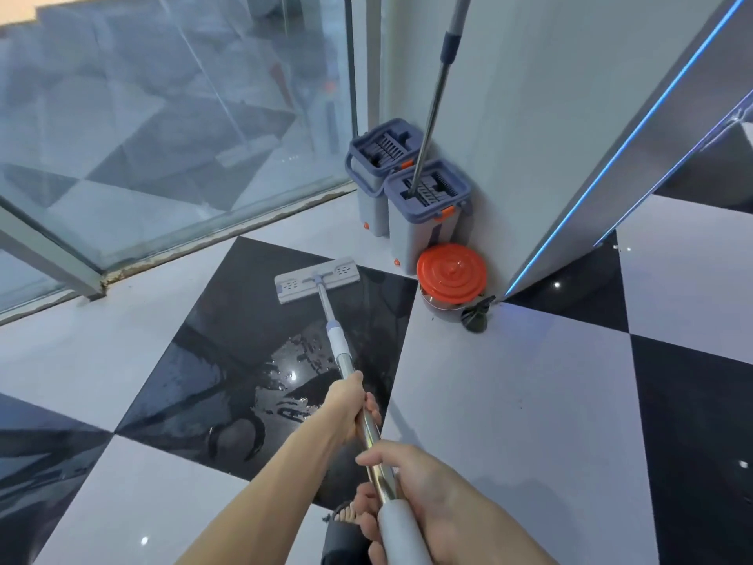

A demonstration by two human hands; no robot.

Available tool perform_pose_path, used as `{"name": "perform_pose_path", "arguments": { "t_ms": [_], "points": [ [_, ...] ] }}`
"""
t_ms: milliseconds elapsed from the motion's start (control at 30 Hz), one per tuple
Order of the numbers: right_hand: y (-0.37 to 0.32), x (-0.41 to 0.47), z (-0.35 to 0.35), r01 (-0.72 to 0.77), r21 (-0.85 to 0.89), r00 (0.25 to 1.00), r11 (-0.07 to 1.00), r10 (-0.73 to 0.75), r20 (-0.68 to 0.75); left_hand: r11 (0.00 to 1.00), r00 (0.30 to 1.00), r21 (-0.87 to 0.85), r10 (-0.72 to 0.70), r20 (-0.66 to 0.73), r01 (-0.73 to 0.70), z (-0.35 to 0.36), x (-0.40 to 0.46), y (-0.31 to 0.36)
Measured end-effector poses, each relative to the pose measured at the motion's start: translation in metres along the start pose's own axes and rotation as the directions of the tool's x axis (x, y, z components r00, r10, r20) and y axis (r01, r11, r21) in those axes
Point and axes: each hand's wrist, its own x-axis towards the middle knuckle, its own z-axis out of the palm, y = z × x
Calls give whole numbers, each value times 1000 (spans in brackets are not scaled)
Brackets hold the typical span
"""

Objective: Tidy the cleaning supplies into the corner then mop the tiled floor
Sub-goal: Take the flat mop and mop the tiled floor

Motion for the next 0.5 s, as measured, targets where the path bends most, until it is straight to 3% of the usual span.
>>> {"name": "perform_pose_path", "arguments": {
  "t_ms": [267,367,500],
  "points": [
    [57,-6,-45,109,164,992,980,-117,43,997,998,-55,-56,16,57,21,-43,-78],
    [49,0,-47,123,222,989,967,-137,50,997,997,5,-75,6,75,26,-32,-66],
    [10,10,-33,117,152,992,982,-121,23,997,1000,73,-26,11,25,25,8,-11]
  ]
}}
